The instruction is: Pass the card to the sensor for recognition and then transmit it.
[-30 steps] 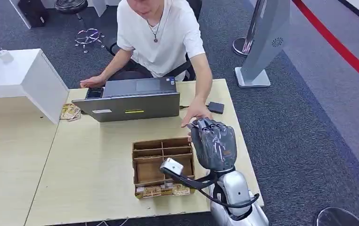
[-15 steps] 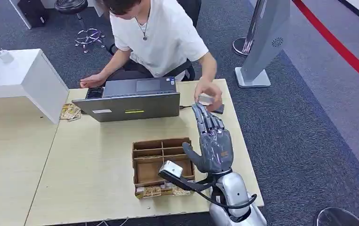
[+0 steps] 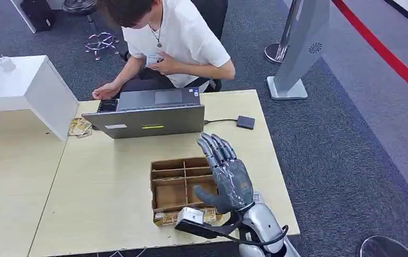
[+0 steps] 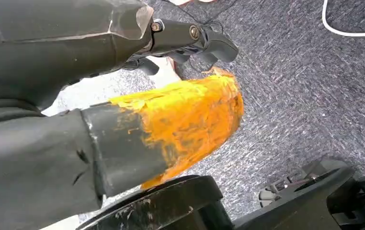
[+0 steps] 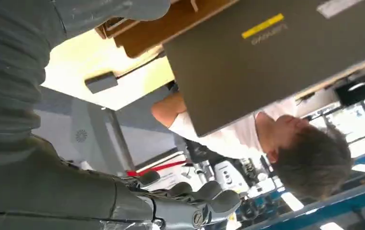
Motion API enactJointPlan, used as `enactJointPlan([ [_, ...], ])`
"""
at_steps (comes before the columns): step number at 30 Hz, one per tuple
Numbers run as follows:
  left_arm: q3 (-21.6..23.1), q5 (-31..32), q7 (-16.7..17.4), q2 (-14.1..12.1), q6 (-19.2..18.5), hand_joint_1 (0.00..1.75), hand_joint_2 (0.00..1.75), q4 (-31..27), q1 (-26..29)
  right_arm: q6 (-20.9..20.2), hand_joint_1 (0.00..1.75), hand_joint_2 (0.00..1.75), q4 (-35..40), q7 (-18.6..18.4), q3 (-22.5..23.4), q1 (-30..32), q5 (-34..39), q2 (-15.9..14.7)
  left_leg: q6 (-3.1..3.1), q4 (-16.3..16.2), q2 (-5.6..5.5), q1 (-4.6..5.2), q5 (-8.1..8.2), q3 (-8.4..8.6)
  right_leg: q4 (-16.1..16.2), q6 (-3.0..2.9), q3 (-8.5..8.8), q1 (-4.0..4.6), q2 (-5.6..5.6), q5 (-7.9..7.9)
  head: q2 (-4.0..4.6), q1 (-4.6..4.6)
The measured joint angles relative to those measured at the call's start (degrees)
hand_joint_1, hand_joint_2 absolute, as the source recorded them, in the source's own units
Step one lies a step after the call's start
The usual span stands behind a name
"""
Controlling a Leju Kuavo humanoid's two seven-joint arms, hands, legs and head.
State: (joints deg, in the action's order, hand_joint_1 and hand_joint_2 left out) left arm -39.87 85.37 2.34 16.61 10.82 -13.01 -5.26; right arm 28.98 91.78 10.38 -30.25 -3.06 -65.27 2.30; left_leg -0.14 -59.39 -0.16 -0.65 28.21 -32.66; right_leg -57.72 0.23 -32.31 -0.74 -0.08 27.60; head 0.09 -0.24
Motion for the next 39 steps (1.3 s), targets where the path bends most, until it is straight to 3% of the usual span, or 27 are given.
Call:
enactJointPlan([
  [16,0.2,0.1,0.1,0.0,-0.1,0.0,0.0,0.0,0.0,-2.9,0.0,1.75,-0.8,0.3,-1.7,-0.4,0.2,-1.7,0.0,0.0,0.0,0.0,0.0,0.0,0.0,0.01,0.0,0.0,0.0,-0.01,0.0,0.02],
  [22,1.0,0.2,0.0,0.0,-0.5,0.0,0.0,0.0,-0.1,-2.0,0.0,1.75,-6.5,-5.0,-3.2,-3.4,-8.6,-2.3,-0.01,0.0,0.0,0.0,-0.01,0.0,0.0,0.01,0.0,0.0,0.0,-0.02,0.0,0.02],
  [39,1.4,0.3,0.2,0.0,-0.7,0.0,0.0,0.0,-0.2,-1.7,0.05,1.75,-12.3,-7.3,-4.5,-5.9,-11.6,-2.3,-0.01,0.0,0.0,0.0,-0.01,0.0,0.0,0.01,0.0,0.0,0.0,-0.01,0.0,0.02],
])
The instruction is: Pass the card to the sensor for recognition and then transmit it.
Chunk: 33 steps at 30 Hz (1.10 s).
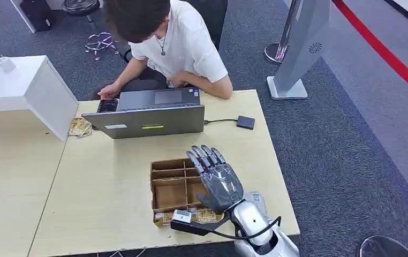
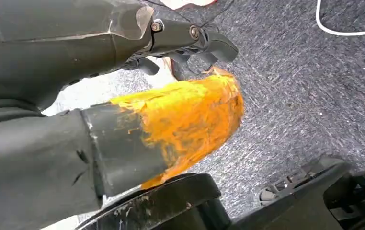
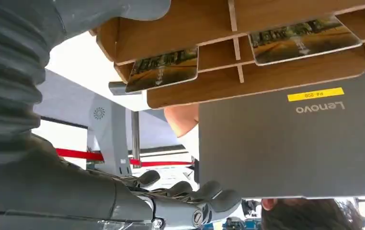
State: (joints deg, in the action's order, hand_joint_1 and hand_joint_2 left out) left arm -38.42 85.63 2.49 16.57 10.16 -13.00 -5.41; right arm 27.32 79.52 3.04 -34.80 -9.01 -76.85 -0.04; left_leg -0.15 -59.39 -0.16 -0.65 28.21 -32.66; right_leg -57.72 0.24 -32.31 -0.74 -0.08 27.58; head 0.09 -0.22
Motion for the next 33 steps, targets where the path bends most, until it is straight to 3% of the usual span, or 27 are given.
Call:
enactJointPlan([
  [17,0.4,0.0,0.5,0.0,-0.2,0.0,0.0,0.0,0.0,0.1,0.45,1.75,-2.1,-1.9,0.0,-0.4,-1.3,0.0,0.0,0.0,0.0,0.0,0.0,0.0,0.0,0.0,0.0,0.0,0.0,0.0,0.0,0.0],
  [33,0.5,0.0,0.6,0.0,-0.5,0.0,0.0,0.0,0.0,0.2,0.54,1.75,-2.4,-2.6,0.2,-0.5,-1.3,0.0,0.0,0.0,0.0,0.0,0.0,0.0,0.0,0.0,0.0,0.0,0.0,0.0,0.0,0.0],
])
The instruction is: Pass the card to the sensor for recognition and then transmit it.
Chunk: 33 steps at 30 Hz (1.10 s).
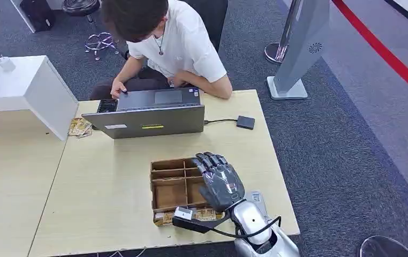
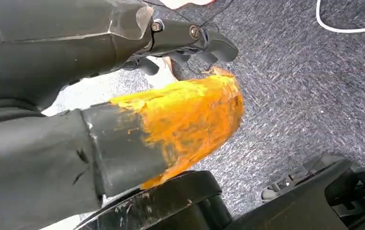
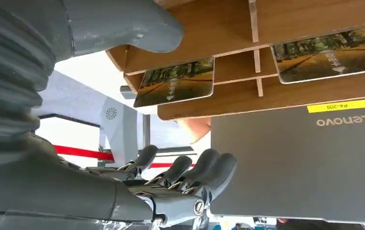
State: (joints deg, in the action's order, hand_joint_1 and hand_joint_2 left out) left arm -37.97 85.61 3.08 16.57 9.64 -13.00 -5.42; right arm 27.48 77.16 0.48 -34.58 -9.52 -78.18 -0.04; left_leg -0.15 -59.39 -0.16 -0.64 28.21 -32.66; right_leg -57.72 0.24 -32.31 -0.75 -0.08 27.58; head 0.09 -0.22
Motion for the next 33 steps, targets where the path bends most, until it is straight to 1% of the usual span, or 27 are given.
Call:
enactJointPlan([
  [2,0.0,0.0,0.0,0.0,0.0,0.0,0.0,0.0,0.0,0.0,0.59,1.75,-0.2,-0.2,0.1,0.0,-0.1,0.0,0.0,0.0,0.0,0.0,0.0,0.0,0.0,0.0,0.0,0.0,0.0,0.0,0.0,0.0],
  [5,0.2,0.0,0.1,0.0,-0.1,0.0,0.0,0.0,0.0,0.0,0.59,1.75,-0.5,-0.3,0.4,-0.1,-0.1,0.0,0.0,0.0,0.0,0.0,0.0,0.0,0.0,0.0,0.0,0.0,0.0,0.0,0.0,0.0],
  [11,0.7,0.1,0.0,0.0,-0.2,0.0,0.0,0.0,0.0,0.0,0.68,1.75,-1.1,-0.5,1.6,-0.1,-0.1,0.0,0.0,0.0,0.0,0.0,0.0,0.0,0.0,0.0,0.0,0.0,0.0,0.0,0.0,0.0],
  [12,0.7,0.1,0.0,0.0,-0.2,0.0,0.0,0.0,0.0,0.0,0.75,1.75,-1.1,-0.5,1.7,-0.1,-0.1,0.0,0.0,0.0,0.0,0.0,0.0,0.0,0.0,0.0,0.0,0.0,0.0,0.0,0.0,0.0],
  [14,0.8,0.1,0.2,0.0,-0.2,0.0,0.0,0.0,0.0,0.0,0.82,1.75,-1.2,-0.5,1.9,-0.1,-0.1,0.0,0.0,0.0,0.0,0.0,0.0,0.0,0.0,0.0,0.0,0.0,0.0,0.0,0.0,0.0],
  [15,0.8,0.1,0.4,0.0,-0.2,0.0,0.0,0.0,0.0,0.0,0.79,1.75,-1.3,-0.5,2.1,-0.1,-0.1,0.0,0.0,0.0,0.0,0.0,0.0,0.0,0.0,0.0,0.0,0.0,0.0,0.0,0.0,0.0],
  [17,0.8,0.1,0.4,0.0,-0.2,0.0,0.0,0.0,0.0,0.0,0.8,1.75,-1.4,-0.5,2.2,-0.1,-0.1,0.0,0.0,0.0,0.0,0.0,0.0,0.0,0.0,0.0,0.0,0.0,0.0,0.0,0.0,0.0],
  [20,0.9,0.2,0.4,0.0,-0.2,0.0,0.0,0.0,0.0,0.0,0.89,1.75,-1.5,-0.5,2.5,-0.1,-0.1,0.0,0.0,0.0,0.0,0.0,0.0,0.0,0.0,0.0,0.0,0.0,0.0,0.0,0.0,0.0],
  [21,0.9,0.2,0.3,0.0,-0.3,0.0,0.0,0.0,0.0,0.0,0.86,1.75,-1.5,-0.5,2.6,-0.1,-0.1,0.0,0.0,0.0,0.0,0.0,0.0,0.0,0.0,0.0,0.0,0.0,0.0,0.0,0.0,0.0],
  [25,0.9,0.3,0.0,0.0,-0.3,0.0,0.0,0.0,0.0,0.0,0.89,1.75,-1.5,-0.5,2.9,-0.1,-0.1,0.0,0.0,0.0,0.0,0.0,0.0,0.0,0.0,0.0,0.0,0.0,0.0,0.0,0.0,0.0],
  [31,0.9,0.3,0.1,0.1,-0.3,0.0,0.0,0.0,0.0,0.0,0.87,1.75,-1.5,-0.5,3.2,-0.1,-0.2,0.0,0.0,0.0,0.0,0.0,0.0,0.0,0.0,0.0,0.0,0.0,0.0,0.0,0.0,0.0],
  [32,0.9,0.3,0.2,0.1,-0.3,0.0,0.0,0.0,0.0,0.0,0.91,1.75,-1.5,-0.5,3.2,-0.1,-0.2,0.0,0.0,0.0,0.0,0.0,0.0,0.0,0.0,0.0,0.0,0.0,0.0,0.0,0.0,0.0],
  [33,0.9,0.3,0.4,0.1,-0.3,0.0,0.0,0.0,0.0,0.0,0.89,1.75,-1.5,-0.5,3.3,-0.1,-0.2,0.0,0.0,0.0,0.0,0.0,0.0,0.0,0.0,0.0,0.0,0.0,0.0,0.0,0.0,0.0],
])
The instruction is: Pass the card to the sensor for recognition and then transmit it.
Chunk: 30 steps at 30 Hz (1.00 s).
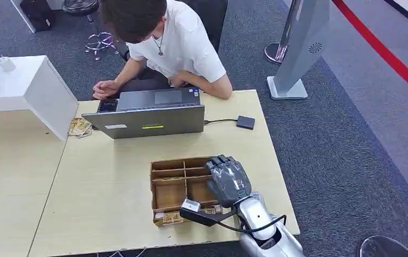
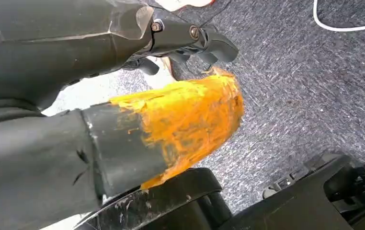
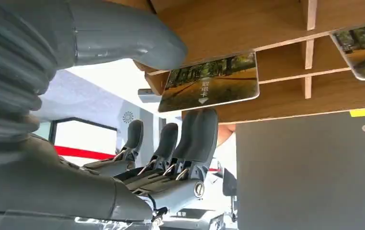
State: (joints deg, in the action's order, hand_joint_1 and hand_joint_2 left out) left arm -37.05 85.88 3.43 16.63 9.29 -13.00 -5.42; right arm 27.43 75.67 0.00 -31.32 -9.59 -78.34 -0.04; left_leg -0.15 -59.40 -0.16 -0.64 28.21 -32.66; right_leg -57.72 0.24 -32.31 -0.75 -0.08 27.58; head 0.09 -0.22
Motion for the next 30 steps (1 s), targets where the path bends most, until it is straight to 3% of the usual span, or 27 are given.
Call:
enactJointPlan([
  [5,0.2,0.1,0.0,0.0,0.0,0.0,0.0,0.0,0.0,0.0,0.99,1.75,0.0,0.2,0.0,0.0,0.0,0.0,0.0,0.0,0.0,0.0,0.0,0.0,0.0,0.0,0.0,0.0,0.0,0.0,0.0,0.0],
  [8,0.5,0.2,-0.2,0.0,0.0,0.0,0.0,0.0,0.0,0.0,1.36,1.75,0.0,0.2,0.0,0.0,0.0,0.0,0.0,0.0,0.0,0.0,0.0,0.0,0.0,0.0,0.0,0.0,0.0,0.0,0.0,0.0],
  [13,0.7,0.4,-0.2,0.0,0.0,0.0,0.0,0.0,0.0,0.0,1.45,1.75,0.0,0.2,0.0,-0.1,-0.1,0.0,0.0,0.0,0.0,0.0,0.0,0.0,0.0,0.0,0.0,0.0,0.0,0.0,0.0,0.0],
  [30,1.1,0.5,0.1,0.0,-0.1,0.0,0.0,0.0,0.0,0.6,1.48,1.75,0.6,0.6,0.0,-0.1,-0.5,0.1,0.0,0.0,0.0,0.0,0.0,0.0,0.0,0.0,0.0,0.0,0.0,0.0,0.0,0.0],
])
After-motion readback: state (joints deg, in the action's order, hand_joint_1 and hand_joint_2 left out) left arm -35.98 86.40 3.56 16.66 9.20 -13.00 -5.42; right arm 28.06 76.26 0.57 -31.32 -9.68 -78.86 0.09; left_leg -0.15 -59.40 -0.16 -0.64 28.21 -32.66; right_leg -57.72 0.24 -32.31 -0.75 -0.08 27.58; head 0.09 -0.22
